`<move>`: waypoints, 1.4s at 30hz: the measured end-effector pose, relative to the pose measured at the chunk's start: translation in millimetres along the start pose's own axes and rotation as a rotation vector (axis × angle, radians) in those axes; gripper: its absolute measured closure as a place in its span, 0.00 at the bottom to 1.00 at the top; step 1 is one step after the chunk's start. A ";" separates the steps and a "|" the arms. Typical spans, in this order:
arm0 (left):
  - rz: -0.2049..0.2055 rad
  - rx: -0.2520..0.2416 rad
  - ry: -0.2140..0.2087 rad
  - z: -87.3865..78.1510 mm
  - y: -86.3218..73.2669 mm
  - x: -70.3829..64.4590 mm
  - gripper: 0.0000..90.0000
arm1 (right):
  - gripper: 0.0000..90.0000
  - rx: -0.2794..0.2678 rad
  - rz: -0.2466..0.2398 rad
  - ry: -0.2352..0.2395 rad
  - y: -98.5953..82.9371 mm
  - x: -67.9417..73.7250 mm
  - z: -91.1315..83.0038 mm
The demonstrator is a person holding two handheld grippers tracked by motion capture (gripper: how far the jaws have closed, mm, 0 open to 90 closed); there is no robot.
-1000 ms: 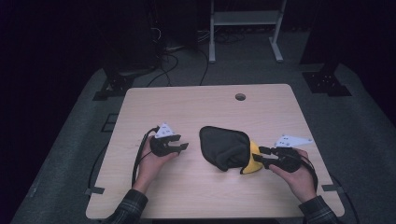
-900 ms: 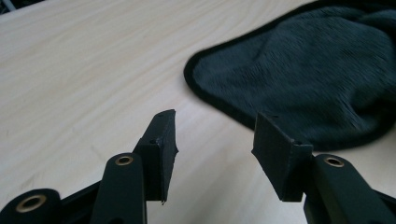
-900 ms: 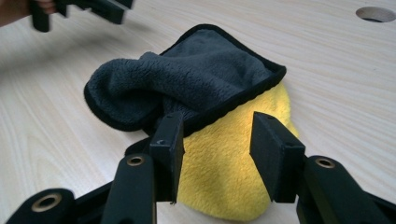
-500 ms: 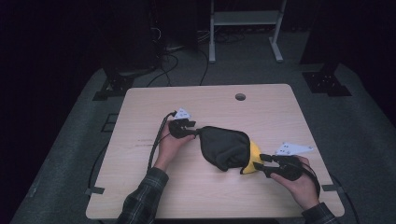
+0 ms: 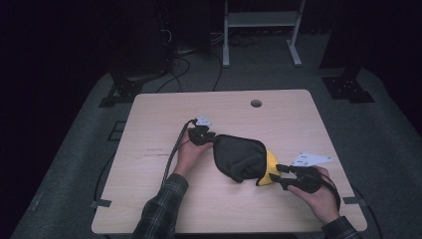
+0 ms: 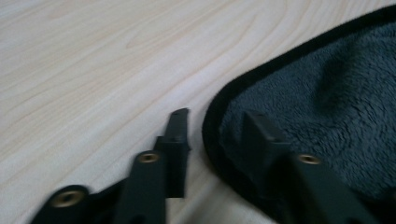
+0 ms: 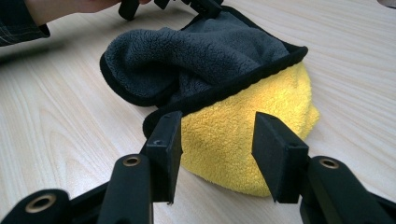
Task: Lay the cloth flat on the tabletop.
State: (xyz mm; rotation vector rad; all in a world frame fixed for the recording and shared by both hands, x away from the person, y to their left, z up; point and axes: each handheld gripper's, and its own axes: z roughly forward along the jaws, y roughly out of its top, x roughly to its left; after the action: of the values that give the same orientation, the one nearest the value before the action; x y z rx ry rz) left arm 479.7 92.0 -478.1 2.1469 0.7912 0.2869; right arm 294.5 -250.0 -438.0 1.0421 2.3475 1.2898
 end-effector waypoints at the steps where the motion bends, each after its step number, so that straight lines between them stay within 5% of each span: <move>1: -0.003 0.008 -0.007 -0.8 0.0 -0.7 0.86 | 0.58 -0.002 -0.002 -0.001 0.1 0.0 0.1; 4: -0.024 0.023 -0.008 -4.4 -1.5 -3.8 0.94 | 0.58 -0.004 -0.006 -0.003 0.4 0.6 -0.3; 11: -0.058 0.042 0.015 -23.6 -13.5 -7.3 0.95 | 0.57 -0.015 -0.006 -0.005 0.9 0.6 -1.7; 28: -0.139 0.014 0.025 -99.1 -59.3 -18.0 0.95 | 0.52 0.009 -0.012 -0.005 1.4 10.1 12.0; 35: -0.166 -0.002 0.013 -115.4 -74.0 -22.2 0.94 | 0.49 0.017 -0.018 -0.085 7.5 16.6 44.6; 40: -0.179 -0.015 0.006 -115.5 -74.0 -21.1 0.94 | 0.50 0.034 -0.020 -0.116 8.5 18.3 56.1; 42: -0.177 -0.015 0.007 -115.4 -74.2 -21.0 0.94 | 0.51 0.033 -0.025 -0.163 10.3 17.5 59.4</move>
State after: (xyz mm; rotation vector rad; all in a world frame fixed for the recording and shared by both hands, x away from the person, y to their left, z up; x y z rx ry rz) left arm 378.9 185.4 -458.9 2.0473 0.9728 0.2070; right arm 318.6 -197.1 -461.6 1.0804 2.2596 1.1160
